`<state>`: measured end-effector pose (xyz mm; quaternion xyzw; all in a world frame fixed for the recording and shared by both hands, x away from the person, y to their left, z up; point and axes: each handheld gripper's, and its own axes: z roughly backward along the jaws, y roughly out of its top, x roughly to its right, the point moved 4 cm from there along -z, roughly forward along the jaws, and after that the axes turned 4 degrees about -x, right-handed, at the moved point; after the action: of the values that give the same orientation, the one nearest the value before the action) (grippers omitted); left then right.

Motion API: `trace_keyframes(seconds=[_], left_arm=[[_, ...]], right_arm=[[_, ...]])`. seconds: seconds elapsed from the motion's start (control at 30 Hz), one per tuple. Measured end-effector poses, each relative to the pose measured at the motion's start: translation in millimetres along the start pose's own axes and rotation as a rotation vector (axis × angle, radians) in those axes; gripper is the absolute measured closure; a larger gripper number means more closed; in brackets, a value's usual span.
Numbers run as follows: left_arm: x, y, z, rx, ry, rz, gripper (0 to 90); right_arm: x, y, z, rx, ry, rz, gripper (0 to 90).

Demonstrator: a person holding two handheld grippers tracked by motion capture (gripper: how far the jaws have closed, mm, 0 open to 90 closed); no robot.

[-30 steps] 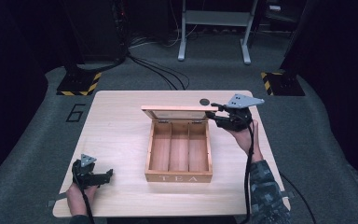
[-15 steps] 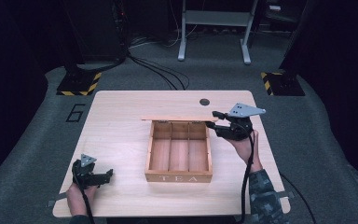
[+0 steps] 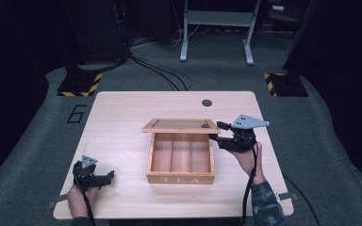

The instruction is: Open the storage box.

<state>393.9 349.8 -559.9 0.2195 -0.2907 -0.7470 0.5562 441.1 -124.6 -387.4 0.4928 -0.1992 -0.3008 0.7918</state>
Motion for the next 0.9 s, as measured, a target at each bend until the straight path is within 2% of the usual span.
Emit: trace_keyframes(seconds=[0.43,0.57,0.9], left_arm=[[0.1,0.0,0.0,-0.001,-0.001,0.002,1.3],[-0.1,0.2,-0.1,0.001,0.0,0.0,1.3],[0.5,0.0,0.0,0.003,0.004,0.0,1.4]], right_arm=[[-11.0,-17.6,1.1,-0.014,-0.001,-0.046,41.6],[-15.7,-27.2,-0.5,-0.018,-0.006,-0.076,39.5],[-24.8,-47.4,-3.5,-0.029,-0.021,-0.108,37.0]])
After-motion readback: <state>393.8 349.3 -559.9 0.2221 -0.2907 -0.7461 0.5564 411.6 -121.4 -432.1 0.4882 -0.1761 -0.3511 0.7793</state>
